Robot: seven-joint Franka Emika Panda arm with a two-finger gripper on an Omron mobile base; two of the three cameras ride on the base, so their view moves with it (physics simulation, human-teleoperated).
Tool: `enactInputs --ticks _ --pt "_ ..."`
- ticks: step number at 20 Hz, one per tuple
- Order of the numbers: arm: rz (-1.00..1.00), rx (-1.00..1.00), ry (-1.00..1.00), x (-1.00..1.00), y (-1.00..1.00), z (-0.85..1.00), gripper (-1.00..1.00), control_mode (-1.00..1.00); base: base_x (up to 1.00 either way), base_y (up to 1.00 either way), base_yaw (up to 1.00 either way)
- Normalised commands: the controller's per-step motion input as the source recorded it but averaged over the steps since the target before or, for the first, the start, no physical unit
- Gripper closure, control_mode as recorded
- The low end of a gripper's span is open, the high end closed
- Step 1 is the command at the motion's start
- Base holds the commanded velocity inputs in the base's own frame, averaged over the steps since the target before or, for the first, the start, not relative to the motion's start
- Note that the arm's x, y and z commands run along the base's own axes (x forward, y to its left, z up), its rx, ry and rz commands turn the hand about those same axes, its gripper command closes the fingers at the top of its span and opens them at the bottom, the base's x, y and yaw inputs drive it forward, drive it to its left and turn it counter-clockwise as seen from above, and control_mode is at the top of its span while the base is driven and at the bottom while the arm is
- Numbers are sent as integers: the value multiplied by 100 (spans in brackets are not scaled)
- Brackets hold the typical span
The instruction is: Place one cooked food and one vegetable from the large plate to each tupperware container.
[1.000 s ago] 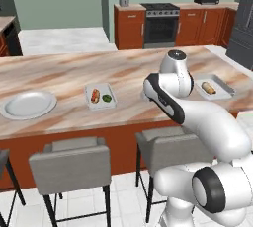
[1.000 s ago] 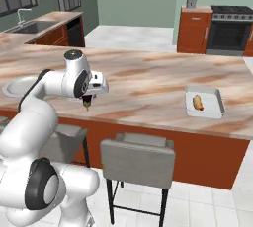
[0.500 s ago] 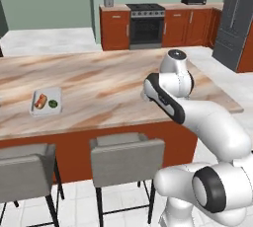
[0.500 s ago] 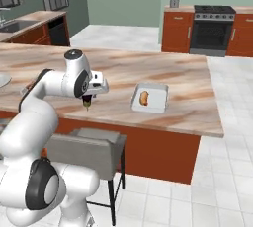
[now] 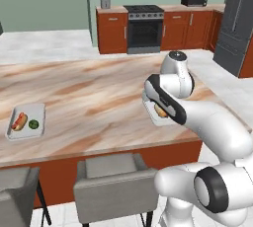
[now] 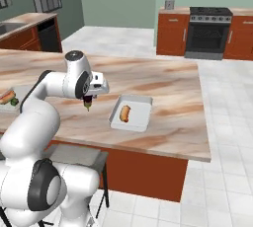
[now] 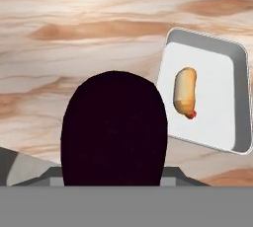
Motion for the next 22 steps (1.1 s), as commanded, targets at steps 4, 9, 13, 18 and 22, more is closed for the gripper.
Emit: enactInputs --ticks 4,9,13,18,22 --pt "0 0 0 0 0 0 100 100 58 -63 0" --pt "0 0 0 0 0 0 100 100 32 -97 -7" --pt "0 0 0 0 0 0 100 100 27 -98 -19" --pt "0 0 0 0 0 0 100 100 57 -38 -21" --pt "0 0 0 0 0 0 100 100 78 29 -4"
